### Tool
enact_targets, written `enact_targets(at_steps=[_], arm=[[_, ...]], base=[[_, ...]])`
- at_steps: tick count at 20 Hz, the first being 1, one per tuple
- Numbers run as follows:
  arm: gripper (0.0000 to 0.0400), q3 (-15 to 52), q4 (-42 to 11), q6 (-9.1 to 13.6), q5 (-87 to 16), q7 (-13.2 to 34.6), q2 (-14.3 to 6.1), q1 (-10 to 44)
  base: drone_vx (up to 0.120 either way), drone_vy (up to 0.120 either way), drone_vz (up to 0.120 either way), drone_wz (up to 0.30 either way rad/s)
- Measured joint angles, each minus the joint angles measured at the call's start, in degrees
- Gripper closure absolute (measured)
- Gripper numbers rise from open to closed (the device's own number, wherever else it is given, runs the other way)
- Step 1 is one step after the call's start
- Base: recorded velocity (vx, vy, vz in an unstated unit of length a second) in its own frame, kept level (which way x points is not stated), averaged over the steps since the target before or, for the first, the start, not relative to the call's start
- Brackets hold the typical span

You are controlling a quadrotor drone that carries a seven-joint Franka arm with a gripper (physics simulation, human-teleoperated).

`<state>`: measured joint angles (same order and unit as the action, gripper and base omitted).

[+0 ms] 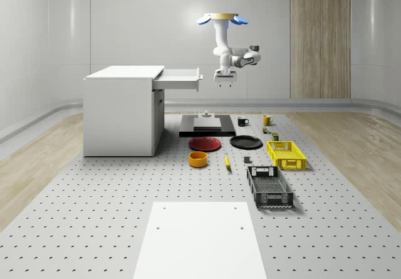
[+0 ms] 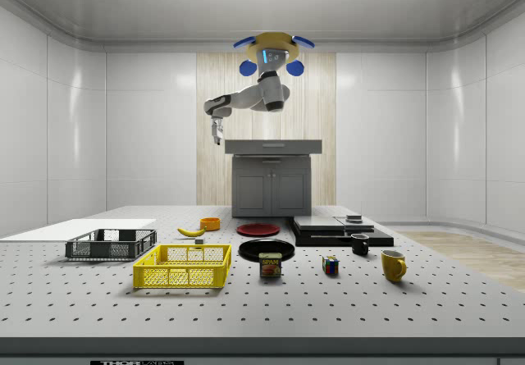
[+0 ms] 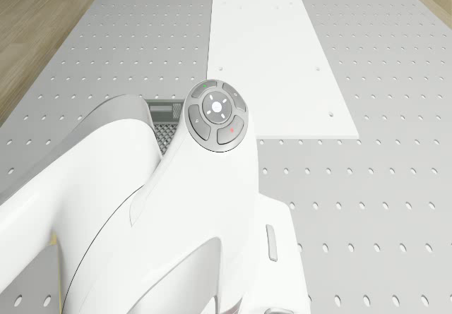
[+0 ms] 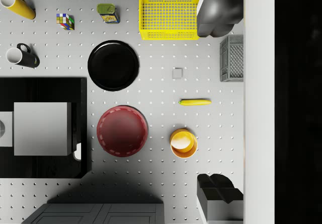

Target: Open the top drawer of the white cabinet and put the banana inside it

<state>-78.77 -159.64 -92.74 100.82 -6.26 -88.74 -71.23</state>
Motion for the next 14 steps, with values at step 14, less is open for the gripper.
enact_targets(at_steps=[14], arm=[[0.0, -0.05, 0.03, -0.67, -0.29, -0.13, -0.75, -0.17]], base=[[0.12, -0.017, 0.0, 0.0]])
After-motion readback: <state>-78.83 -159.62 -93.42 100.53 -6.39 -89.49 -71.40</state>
